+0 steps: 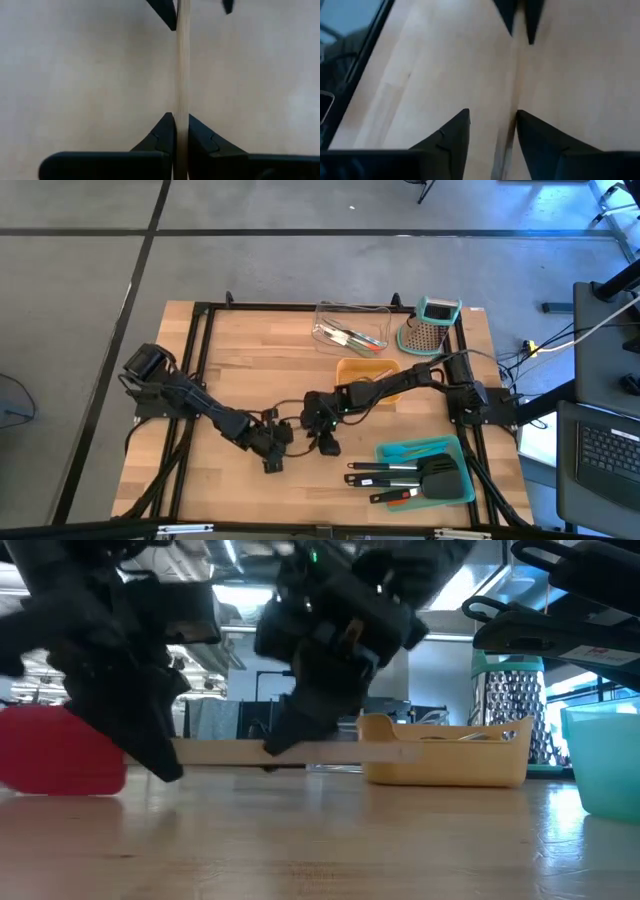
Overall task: Pick & Place Kitchen Items
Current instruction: Put the red spatula into the green bin
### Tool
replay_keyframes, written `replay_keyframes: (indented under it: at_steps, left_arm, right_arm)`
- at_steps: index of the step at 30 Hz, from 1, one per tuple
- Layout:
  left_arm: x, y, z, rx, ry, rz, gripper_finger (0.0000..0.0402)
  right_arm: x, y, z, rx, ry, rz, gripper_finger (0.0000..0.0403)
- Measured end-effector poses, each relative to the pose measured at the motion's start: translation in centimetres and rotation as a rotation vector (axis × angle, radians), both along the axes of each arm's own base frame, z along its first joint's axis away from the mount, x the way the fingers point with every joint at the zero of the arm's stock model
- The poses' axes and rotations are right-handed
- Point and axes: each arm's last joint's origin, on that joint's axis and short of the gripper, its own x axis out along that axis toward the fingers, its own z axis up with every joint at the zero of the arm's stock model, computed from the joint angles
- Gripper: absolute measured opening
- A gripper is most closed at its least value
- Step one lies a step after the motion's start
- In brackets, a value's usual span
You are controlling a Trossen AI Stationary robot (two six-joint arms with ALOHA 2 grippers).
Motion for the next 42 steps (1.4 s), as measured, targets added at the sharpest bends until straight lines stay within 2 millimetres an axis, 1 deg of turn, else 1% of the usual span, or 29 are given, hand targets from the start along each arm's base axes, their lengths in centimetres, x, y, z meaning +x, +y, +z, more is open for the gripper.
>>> replay_keyframes:
  at_steps: [4,8,11,18,20,22,26,28,31,33,36,39,42]
  left_arm:
    - [0.3,-0.3,0.7,-0.046,0.014,-0.025,0.0014]
    - [0.5,-0.8,1.3,-0.047,0.007,-0.035,0.0014]
    - [0.4,-1.2,1.7,-0.029,0.021,-0.034,0.0014]
    - [0.8,-2.3,3.7,-0.004,0.029,-0.043,0.0014]
    - [0.9,-2.5,4.1,0.003,0.026,-0.049,0.0014]
    - [1.0,-2.7,4.5,0.011,0.026,-0.051,0.0014]
    - [0.9,-2.9,5.1,0.055,0.017,-0.039,0.0014]
    - [0.8,-3.1,5.4,0.062,0.011,-0.037,0.0016]
    - [0.4,-3.7,6.0,0.085,-0.027,-0.081,0.0031]
    - [0.0,-4.1,6.8,0.079,-0.063,-0.108,0.0046]
    - [-0.6,-4.7,8.8,0.009,-0.142,-0.083,0.0073]
    - [-1.9,-5.2,10.2,-0.02,-0.186,-0.082,0.0103]
    - [-3.3,-5.6,12.6,-0.029,-0.323,-0.062,0.0131]
  right_arm:
    - [0.3,2.0,1.3,-0.124,-0.06,0.071,0.0177]
    - [0.3,3.4,2.4,-0.248,-0.048,0.066,0.0184]
    - [0.1,3.8,2.6,-0.3,-0.019,0.046,0.0181]
    - [-0.4,3.8,2.4,-0.303,0.047,0.028,0.0153]
    - [-0.4,3.8,2.5,-0.289,0.058,0.005,0.0138]
    - [-0.4,3.9,2.5,-0.271,0.067,-0.023,0.0112]
    - [-0.3,3.9,2.7,-0.236,0.097,-0.063,0.0023]
    - [-0.3,3.9,2.8,-0.242,0.093,-0.073,0.0012]
    - [-0.2,4.3,3.2,-0.227,0.083,-0.076,0.0008]
    - [-0.1,4.6,3.6,-0.209,0.073,-0.061,0.0007]
    - [-0.1,5.1,3.8,-0.202,0.068,-0.03,0.0007]
    - [0.1,5.2,4.1,-0.195,0.057,-0.023,0.0007]
    - [0.2,5.2,4.2,-0.19,0.047,-0.025,0.0007]
